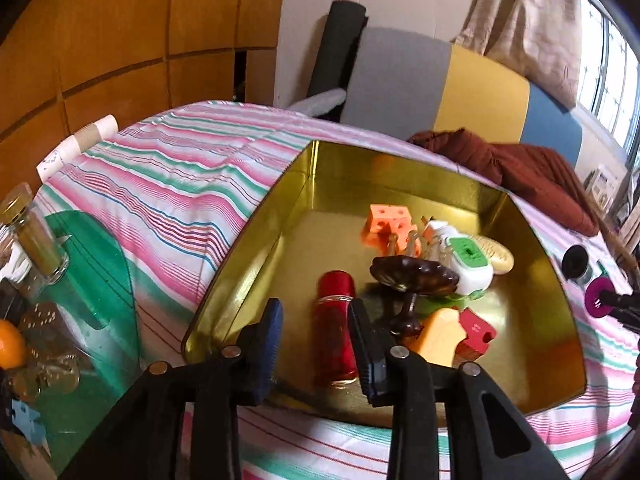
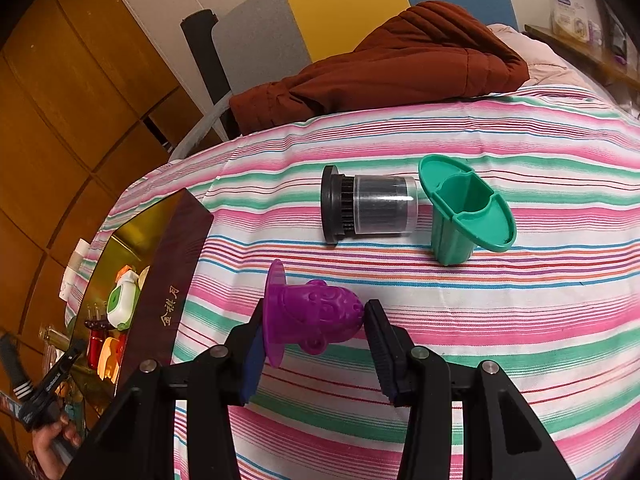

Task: Organize rigid objects
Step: 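Carry the red cylinder into the tray and open the left gripper, then carry the purple cup-shaped piece into the gold tray and open the right gripper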

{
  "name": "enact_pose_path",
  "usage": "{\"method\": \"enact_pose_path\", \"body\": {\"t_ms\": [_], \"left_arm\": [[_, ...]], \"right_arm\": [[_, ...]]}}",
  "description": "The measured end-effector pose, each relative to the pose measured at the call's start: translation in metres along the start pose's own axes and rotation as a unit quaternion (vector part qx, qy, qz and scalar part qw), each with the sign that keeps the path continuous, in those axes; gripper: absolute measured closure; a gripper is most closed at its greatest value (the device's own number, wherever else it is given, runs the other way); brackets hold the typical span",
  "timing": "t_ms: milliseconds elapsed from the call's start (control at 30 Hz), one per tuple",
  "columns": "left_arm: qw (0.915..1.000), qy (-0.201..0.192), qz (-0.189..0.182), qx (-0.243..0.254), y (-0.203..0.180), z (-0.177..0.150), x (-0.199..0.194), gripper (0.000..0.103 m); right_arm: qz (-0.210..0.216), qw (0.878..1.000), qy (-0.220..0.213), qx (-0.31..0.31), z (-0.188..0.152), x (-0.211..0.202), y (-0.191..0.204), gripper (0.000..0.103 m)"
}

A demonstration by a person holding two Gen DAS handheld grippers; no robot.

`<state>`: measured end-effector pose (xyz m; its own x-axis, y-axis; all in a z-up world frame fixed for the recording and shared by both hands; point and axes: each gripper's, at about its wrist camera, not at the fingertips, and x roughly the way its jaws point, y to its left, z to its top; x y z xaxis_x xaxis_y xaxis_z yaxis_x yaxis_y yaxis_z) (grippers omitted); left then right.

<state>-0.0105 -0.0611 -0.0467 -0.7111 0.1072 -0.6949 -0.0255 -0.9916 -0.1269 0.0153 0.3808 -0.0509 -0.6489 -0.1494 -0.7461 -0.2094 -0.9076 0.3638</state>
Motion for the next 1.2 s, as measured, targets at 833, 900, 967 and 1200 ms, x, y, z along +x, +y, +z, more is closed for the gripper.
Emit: {"method": "enact_pose_path", "body": {"t_ms": [833, 900, 967, 1200], "left_arm": [[0.9771, -0.041, -0.129, 0.164, -0.112, -0.056, -0.061, 0.062], [0.9756, -0.04, -0.131, 0.171, -0.116, -0.059, -0.062, 0.062], [0.9749, -0.04, -0.134, 0.174, -0.118, -0.06, -0.063, 0.062], [0.9749, -0.037, -0.133, 0.175, -0.118, -0.064, -0.064, 0.062]], "right_arm": [[0.008, 0.997, -0.011, -0.08, -0.007, -0.005, 0.039, 0.056], [0.004, 0.996, -0.009, -0.089, -0.009, -0.004, 0.043, 0.056], [-0.002, 0.995, -0.008, -0.099, -0.011, -0.003, 0.047, 0.056], [-0.009, 0.992, -0.018, -0.128, -0.014, -0.006, 0.06, 0.056]]}}
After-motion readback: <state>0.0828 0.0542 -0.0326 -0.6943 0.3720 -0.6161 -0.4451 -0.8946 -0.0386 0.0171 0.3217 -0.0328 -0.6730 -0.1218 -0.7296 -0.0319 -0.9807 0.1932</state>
